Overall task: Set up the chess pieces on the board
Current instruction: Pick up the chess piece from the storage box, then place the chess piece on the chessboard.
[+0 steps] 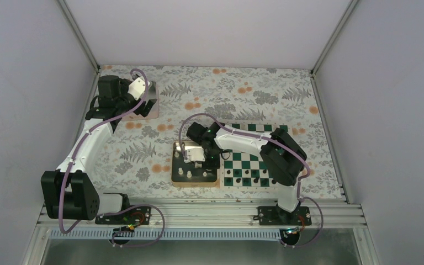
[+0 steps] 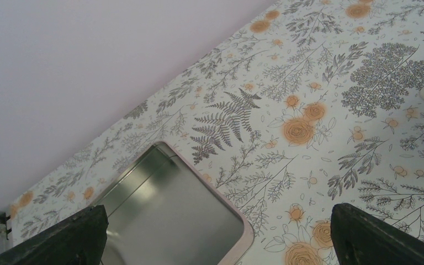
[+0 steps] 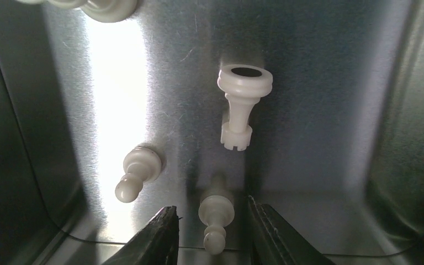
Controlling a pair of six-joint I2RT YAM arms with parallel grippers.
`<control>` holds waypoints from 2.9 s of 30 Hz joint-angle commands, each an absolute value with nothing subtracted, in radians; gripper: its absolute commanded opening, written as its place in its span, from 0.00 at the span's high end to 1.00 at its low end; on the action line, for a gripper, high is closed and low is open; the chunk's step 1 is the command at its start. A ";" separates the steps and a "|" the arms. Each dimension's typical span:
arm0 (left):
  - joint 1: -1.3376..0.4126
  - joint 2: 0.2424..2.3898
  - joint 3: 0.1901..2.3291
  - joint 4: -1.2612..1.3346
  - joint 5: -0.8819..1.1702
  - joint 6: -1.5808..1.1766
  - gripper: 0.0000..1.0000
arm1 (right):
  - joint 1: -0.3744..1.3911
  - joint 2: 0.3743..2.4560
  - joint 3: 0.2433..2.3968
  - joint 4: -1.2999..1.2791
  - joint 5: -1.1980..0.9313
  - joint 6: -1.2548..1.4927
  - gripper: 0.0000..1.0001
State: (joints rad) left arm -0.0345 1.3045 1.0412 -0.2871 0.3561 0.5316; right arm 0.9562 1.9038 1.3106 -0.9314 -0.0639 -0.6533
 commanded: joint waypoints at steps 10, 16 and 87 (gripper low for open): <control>-0.031 1.306 1.050 -0.287 0.368 0.538 0.00 | 0.967 1.925 1.305 -0.923 -0.052 -0.647 0.78; -0.032 1.304 1.051 -0.287 0.371 0.539 0.00 | 0.966 1.929 1.317 -0.936 -0.037 -0.653 0.82; -0.032 1.312 1.054 -0.293 0.371 0.542 0.00 | -0.011 1.906 1.310 -0.855 -0.140 -0.876 0.92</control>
